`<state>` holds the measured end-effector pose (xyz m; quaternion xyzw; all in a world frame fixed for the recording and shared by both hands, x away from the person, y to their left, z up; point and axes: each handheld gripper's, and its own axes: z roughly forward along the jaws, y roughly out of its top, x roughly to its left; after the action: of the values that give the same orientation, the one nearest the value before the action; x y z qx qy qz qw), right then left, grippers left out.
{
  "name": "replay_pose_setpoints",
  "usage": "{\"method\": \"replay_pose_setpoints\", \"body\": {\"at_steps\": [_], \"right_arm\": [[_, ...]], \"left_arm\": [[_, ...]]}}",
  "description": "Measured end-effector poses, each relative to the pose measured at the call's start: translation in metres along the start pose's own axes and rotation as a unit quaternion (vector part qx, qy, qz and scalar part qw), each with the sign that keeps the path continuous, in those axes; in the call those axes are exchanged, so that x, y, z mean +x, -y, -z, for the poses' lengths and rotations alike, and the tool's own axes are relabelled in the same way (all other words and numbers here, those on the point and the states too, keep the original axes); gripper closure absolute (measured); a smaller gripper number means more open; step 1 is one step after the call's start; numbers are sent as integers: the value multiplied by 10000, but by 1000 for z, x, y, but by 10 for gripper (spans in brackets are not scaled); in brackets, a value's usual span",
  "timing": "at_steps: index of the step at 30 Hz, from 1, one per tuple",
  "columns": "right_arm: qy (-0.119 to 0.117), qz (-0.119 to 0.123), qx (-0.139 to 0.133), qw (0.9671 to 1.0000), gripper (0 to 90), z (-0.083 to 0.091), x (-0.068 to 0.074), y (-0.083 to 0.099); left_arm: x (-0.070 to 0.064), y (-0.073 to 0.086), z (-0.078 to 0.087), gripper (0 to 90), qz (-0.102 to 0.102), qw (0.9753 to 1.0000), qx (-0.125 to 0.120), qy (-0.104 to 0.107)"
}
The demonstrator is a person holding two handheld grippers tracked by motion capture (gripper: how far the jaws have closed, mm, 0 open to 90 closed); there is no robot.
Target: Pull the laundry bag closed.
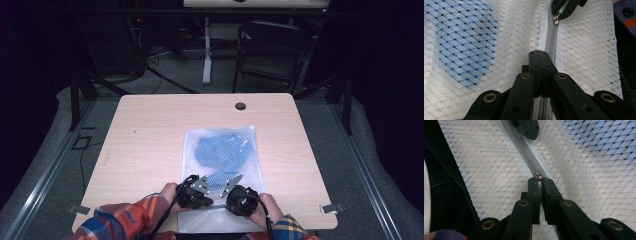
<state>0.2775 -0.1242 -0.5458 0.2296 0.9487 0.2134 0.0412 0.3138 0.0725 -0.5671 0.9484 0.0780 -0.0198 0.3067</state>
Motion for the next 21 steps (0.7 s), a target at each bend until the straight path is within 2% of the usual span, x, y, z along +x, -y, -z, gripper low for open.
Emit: {"method": "replay_pose_setpoints", "body": {"at_steps": [9,14,19,21], "right_arm": [[12,21,77,10000,866,2,-2,1],[26,-73,63,10000,867,4,-6,5],[-15,-47,109,9999,870,5,-6,6],[-37,-136,107,9998,870,6,-9,10]], "left_arm": [[0,0,0,900,0,10000,6,10],[-1,0,0,900,-15,10000,37,-8],[-1,0,0,900,-13,10000,27,0],[-1,0,0,900,-18,10000,25,-2]]}}
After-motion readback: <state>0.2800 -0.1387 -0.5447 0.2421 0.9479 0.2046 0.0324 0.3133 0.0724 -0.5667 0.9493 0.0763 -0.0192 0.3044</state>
